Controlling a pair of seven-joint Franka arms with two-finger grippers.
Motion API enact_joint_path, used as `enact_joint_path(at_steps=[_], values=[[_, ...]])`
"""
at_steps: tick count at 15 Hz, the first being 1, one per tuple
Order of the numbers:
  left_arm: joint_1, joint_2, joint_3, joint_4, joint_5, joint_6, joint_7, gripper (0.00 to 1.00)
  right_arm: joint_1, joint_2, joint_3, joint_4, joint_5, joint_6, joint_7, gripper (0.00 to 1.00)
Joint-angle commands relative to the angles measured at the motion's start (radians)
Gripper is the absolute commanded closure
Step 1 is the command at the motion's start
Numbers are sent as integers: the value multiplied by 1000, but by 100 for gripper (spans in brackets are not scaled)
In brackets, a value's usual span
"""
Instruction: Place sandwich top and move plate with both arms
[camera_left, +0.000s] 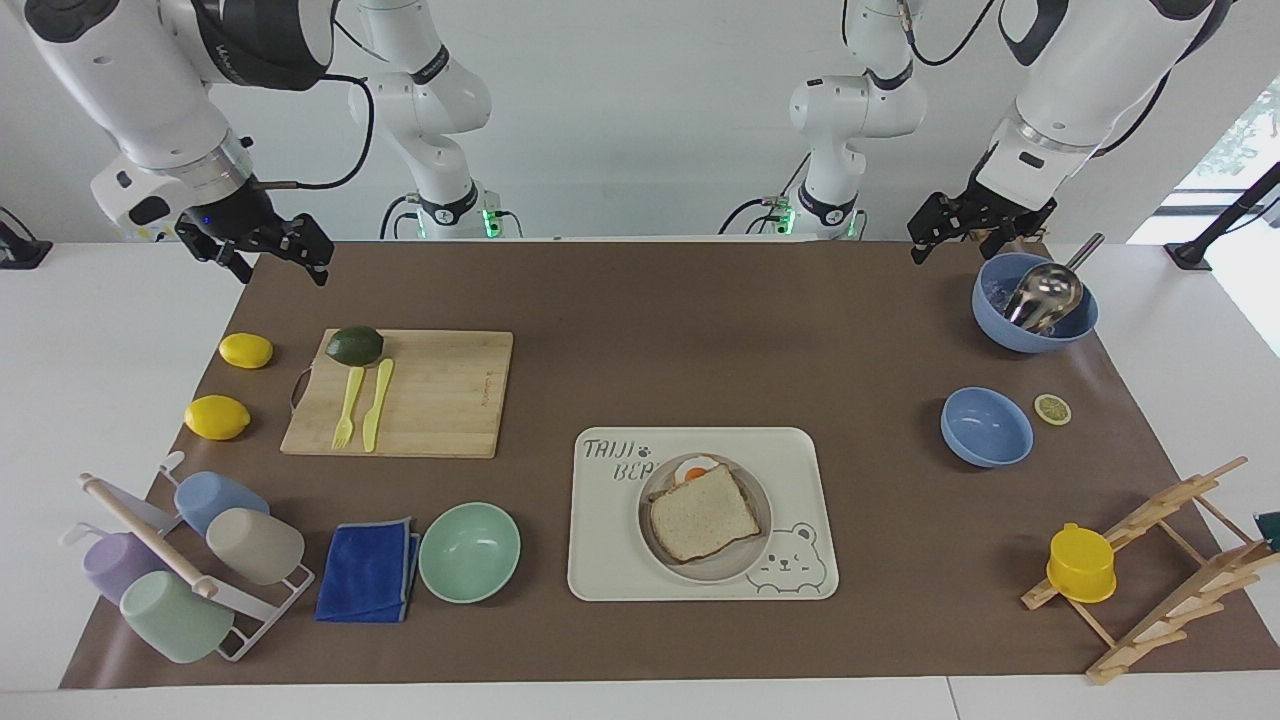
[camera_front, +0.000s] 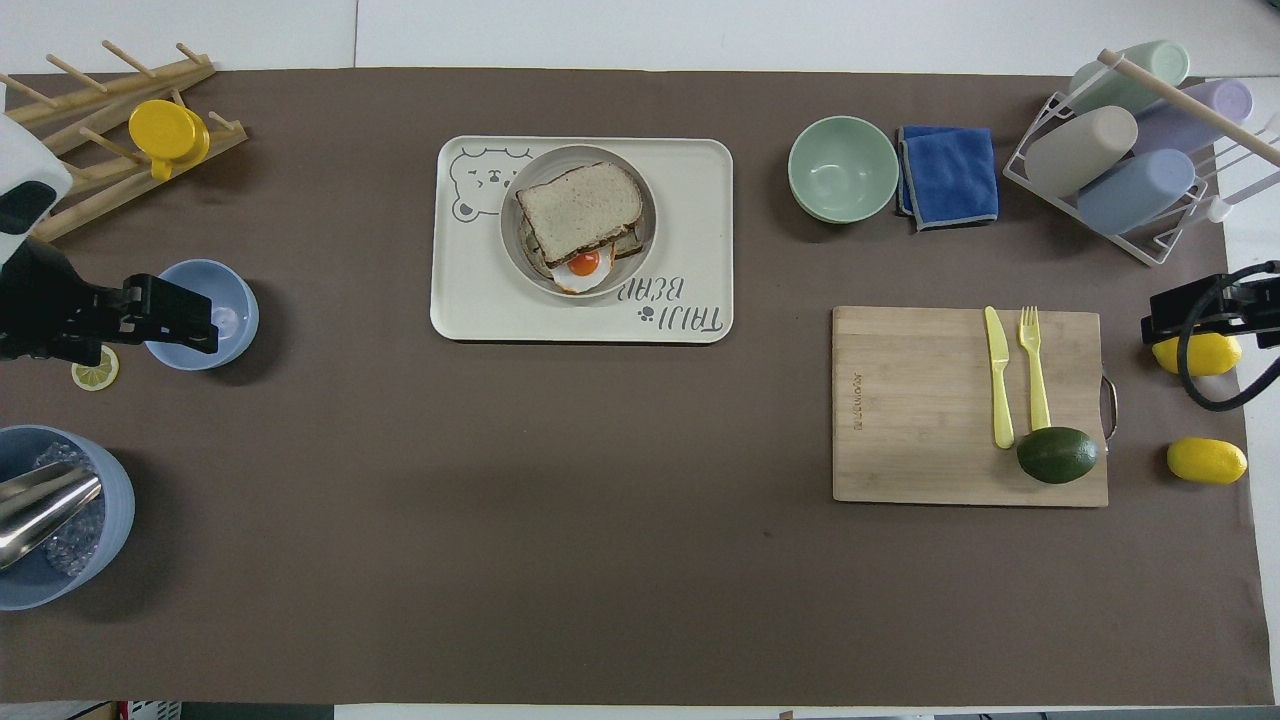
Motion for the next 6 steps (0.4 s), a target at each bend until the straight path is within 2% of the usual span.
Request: enact_joint_path(at_steps=[1,6], values=[[27,-21,-21,-27,19,26,16,0,-9,-13,5,-10,25,13,-18,0],[27,-21,-21,-25,16,34,16,0,-9,-13,7,-9,22,16,-18,0]])
